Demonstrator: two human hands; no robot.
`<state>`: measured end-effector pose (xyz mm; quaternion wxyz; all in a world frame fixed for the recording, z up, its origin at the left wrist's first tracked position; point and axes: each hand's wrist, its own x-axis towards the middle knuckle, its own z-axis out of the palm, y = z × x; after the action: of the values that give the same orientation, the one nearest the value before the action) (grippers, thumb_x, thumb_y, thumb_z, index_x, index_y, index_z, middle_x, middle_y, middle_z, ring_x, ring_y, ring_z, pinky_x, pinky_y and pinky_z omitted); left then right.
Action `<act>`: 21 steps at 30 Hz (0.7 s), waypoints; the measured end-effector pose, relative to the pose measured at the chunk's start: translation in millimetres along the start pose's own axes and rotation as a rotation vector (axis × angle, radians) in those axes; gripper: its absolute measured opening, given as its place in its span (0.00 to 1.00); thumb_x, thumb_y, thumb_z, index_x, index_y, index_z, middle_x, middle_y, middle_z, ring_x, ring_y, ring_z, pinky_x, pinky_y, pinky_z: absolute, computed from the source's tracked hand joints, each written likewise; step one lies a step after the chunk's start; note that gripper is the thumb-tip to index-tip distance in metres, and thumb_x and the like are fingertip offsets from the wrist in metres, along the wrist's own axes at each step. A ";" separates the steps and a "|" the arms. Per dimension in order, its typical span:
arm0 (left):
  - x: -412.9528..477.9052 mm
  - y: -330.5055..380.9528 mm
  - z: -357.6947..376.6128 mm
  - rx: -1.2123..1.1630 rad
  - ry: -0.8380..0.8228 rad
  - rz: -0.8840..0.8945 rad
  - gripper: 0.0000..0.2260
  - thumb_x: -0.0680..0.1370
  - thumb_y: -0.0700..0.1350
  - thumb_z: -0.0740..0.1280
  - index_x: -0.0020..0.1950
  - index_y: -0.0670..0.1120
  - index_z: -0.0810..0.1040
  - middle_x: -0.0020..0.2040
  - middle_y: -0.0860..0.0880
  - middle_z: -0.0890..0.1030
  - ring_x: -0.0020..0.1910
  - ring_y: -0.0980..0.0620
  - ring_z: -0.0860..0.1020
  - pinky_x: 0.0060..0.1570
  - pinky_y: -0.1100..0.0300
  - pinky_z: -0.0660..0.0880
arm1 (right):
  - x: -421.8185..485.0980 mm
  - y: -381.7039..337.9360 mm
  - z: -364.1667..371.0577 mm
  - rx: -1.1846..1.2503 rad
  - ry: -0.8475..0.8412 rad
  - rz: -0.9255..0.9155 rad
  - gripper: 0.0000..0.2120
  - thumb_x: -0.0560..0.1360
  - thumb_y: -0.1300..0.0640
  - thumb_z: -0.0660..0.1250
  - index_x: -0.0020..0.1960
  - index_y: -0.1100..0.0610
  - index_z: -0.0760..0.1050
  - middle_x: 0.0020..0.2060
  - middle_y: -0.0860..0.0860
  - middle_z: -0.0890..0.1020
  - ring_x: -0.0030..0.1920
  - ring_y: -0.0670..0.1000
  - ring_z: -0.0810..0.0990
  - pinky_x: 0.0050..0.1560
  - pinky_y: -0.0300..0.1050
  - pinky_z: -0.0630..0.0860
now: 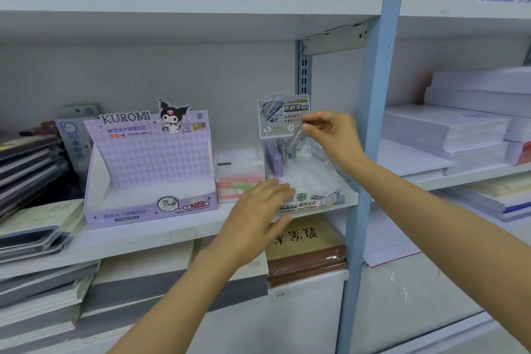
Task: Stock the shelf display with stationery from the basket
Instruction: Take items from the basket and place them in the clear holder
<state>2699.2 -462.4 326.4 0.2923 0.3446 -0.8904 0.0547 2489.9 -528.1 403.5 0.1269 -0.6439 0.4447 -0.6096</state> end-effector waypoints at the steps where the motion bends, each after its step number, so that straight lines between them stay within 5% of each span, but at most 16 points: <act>1: -1.5 -0.2 1.8 0.023 -0.014 0.002 0.21 0.82 0.50 0.62 0.74 0.50 0.67 0.73 0.54 0.69 0.74 0.54 0.61 0.72 0.65 0.51 | 0.2 3.2 4.8 -0.055 -0.015 -0.010 0.10 0.73 0.64 0.72 0.53 0.58 0.82 0.44 0.50 0.85 0.42 0.44 0.82 0.51 0.36 0.79; 5: -1.9 1.1 0.1 0.026 -0.005 0.000 0.20 0.81 0.48 0.62 0.74 0.49 0.68 0.71 0.53 0.70 0.72 0.54 0.63 0.71 0.60 0.58 | 1.8 15.6 20.1 -0.227 -0.073 -0.056 0.11 0.73 0.65 0.72 0.56 0.63 0.82 0.50 0.55 0.85 0.46 0.46 0.81 0.51 0.27 0.74; 13: -2.0 1.4 2.1 0.012 0.021 0.007 0.21 0.81 0.45 0.62 0.74 0.49 0.68 0.72 0.53 0.69 0.73 0.55 0.61 0.68 0.72 0.47 | 18.1 16.0 15.6 -0.380 -0.300 -0.034 0.10 0.74 0.64 0.71 0.55 0.62 0.82 0.48 0.55 0.85 0.48 0.50 0.82 0.57 0.42 0.76; 21: -2.2 -0.7 5.3 0.001 0.035 0.004 0.20 0.81 0.44 0.62 0.74 0.49 0.68 0.71 0.53 0.70 0.73 0.55 0.61 0.67 0.72 0.48 | 10.9 23.0 34.1 -0.365 -0.252 -0.029 0.06 0.72 0.66 0.72 0.50 0.64 0.82 0.43 0.55 0.83 0.42 0.49 0.79 0.52 0.43 0.77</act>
<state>2698.4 -463.2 320.7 0.3076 0.3418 -0.8859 0.0619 2509.4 -562.1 386.9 0.0540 -0.7335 0.5190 -0.4355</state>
